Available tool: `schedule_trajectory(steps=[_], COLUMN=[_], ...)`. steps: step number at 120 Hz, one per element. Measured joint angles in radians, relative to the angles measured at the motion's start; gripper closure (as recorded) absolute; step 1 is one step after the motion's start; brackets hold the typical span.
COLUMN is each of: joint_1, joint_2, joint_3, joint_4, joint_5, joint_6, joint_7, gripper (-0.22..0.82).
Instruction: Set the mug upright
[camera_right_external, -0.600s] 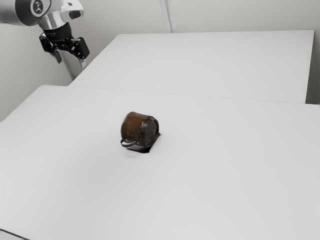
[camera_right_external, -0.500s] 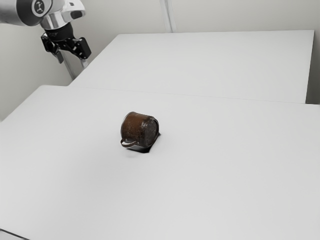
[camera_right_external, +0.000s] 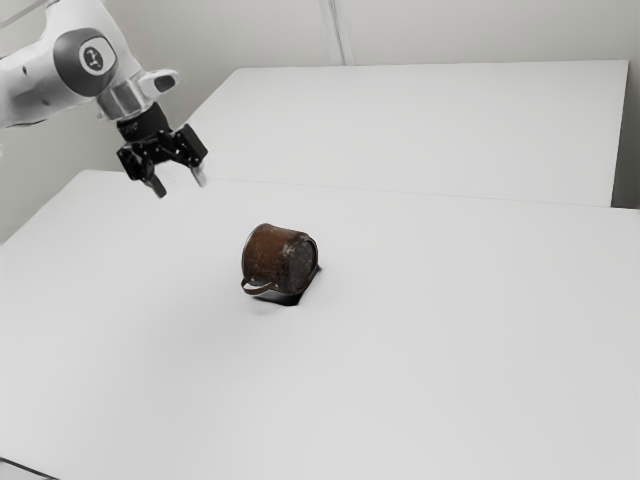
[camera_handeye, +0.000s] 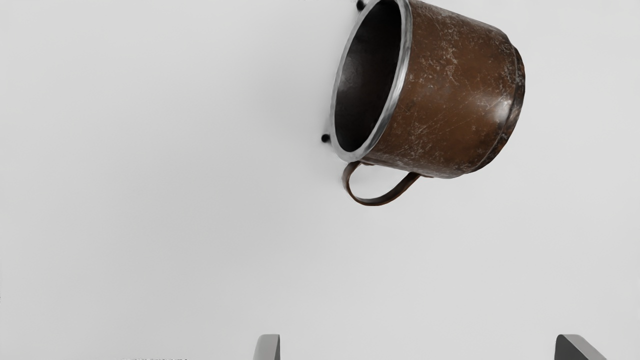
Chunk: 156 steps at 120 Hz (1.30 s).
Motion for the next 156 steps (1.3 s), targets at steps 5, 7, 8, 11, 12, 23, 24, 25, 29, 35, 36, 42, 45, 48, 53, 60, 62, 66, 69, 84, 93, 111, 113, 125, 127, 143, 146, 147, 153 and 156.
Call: schedule_trajectory(steps=[5, 7, 8, 11, 12, 23, 24, 25, 29, 35, 36, 42, 45, 48, 53, 60, 62, 66, 69, 84, 93, 111, 113, 125, 127, 143, 146, 147, 153, 156], joint_1=[0.084, 0.111, 0.122, 0.147, 0.152, 0.176, 0.178, 0.180, 0.186, 0.199, 0.201, 0.211, 0.214, 0.216, 0.216, 0.217, 0.217, 0.217, 0.216, 0.215, 0.213, 0.205, 0.205, 0.204, 0.204, 0.203, 0.203, 0.203, 0.203, 0.203], joint_2=[0.025, 0.034, 0.039, 0.052, 0.057, 0.113, 0.118, 0.125, 0.152, 0.197, 0.205, 0.245, 0.259, 0.270, 0.287, 0.313, 0.321, 0.336, 0.347, 0.378, 0.393, 0.401, 0.402, 0.402, 0.402, 0.402, 0.402, 0.402, 0.401, 0.401], joint_3=[0.001, 0.001, 0.001, 0.002, 0.002, 0.001, 0.001, 0.001, 0.001, 0.001, 0.001, 0.001, 0.000, -0.003, -0.006, -0.008, -0.009, -0.011, -0.013, -0.031, -0.038, -0.051, -0.055, -0.087, -0.091, -0.120, -0.122, -0.123, -0.125, -0.125], joint_4=[0.000, 0.000, -0.001, 0.000, 0.000, 0.003, 0.004, 0.005, 0.012, 0.033, 0.038, 0.060, 0.065, 0.069, 0.073, 0.075, 0.075, 0.076, 0.077, 0.077, 0.076, 0.022, 0.013, -0.042, -0.048, -0.061, -0.061, -0.061, -0.061, -0.061], joint_5=[-0.046, -0.062, -0.071, -0.096, -0.103, -0.180, -0.186, -0.193, -0.218, -0.255, -0.260, -0.294, -0.308, -0.321, -0.346, -0.385, -0.397, -0.424, -0.445, -0.528, -0.568, -0.663, -0.673, -0.729, -0.736, -0.770, -0.775, -0.776, -0.782, -0.785], joint_6=[0.000, 0.000, 0.000, 0.000, 0.000, 0.001, 0.001, 0.001, 0.001, 0.002, 0.002, 0.010, 0.019, 0.029, 0.046, 0.068, 0.076, 0.090, 0.100, 0.141, 0.161, 0.183, 0.184, 0.186, 0.186, 0.187, 0.188, 0.188, 0.188, 0.188], joint_7=[0.004, 0.006, 0.007, 0.011, 0.012, 0.029, 0.031, 0.033, 0.041, 0.055, 0.058, 0.075, 0.084, 0.093, 0.109, 0.133, 0.140, 0.154, 0.164, 0.210, 0.233, 0.268, 0.272, 0.285, 0.287, 0.297, 0.299, 0.299, 0.302, 0.303], gripper=[0.00, 0.00, 0.00, 0.00, 0.00, 0.00, 0.00, 0.00, 0.00, 0.00, 0.00, 0.00, 0.00, 0.00, 0.00, 0.00, 0.00, 0.00, 0.00, 0.00, 0.00, 0.00, 0.00, 0.00, 0.00, 0.00, 0.00, 0.00, 0.00, 0.00])
